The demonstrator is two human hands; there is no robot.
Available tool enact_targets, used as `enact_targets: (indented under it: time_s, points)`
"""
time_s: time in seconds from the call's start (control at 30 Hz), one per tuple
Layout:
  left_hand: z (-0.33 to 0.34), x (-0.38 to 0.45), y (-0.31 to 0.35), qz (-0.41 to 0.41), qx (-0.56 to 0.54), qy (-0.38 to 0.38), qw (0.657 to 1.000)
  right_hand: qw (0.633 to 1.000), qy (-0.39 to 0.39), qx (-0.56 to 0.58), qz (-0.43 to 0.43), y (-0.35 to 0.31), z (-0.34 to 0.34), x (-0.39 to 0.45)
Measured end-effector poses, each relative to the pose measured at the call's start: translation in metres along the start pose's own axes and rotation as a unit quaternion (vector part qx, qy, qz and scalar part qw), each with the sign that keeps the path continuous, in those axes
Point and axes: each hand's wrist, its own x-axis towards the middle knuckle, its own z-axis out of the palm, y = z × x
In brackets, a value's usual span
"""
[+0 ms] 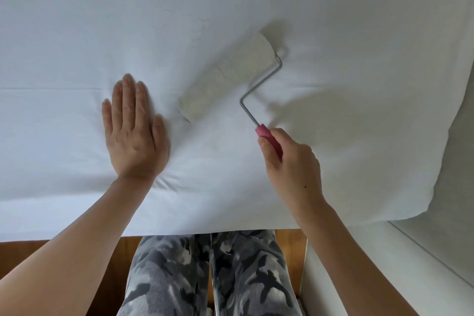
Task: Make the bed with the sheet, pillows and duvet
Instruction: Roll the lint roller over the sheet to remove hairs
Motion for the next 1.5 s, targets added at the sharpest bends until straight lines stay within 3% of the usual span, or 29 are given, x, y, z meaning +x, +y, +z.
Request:
enact_targets:
  time_s: [0.23,0.57,0.83,1.2,1.33,1.5]
  points:
    - [0.0,0.0,-0.002,0.005,0.014,0.002,1.0,0.998,-0.018,0.033,0.05,0.062,-0.011,-0.077]
    - [0.0,0.0,0.002,0.0,0.007,0.003,1.0,0.985,-0.047,-0.023,0.165,0.108,-0.025,-0.145]
    - [0.004,-0.002,0.001,-0.094,0.0,0.042,0.995,0.996,-0.021,0.033,0.082,0.043,-0.004,-0.056]
    - [0.009,-0.001,0.001,-0.104,-0.015,0.058,0.993,0.997,0.008,0.074,-0.013,-0.127,0.007,0.127]
    - [0.01,-0.001,0.003,-0.104,-0.014,0.059,0.993,0.996,0.015,0.083,-0.014,-0.135,0.004,0.137]
    - [0.009,-0.001,0.006,-0.106,-0.021,0.052,0.993,0.998,0.021,0.065,0.005,-0.09,0.005,0.093]
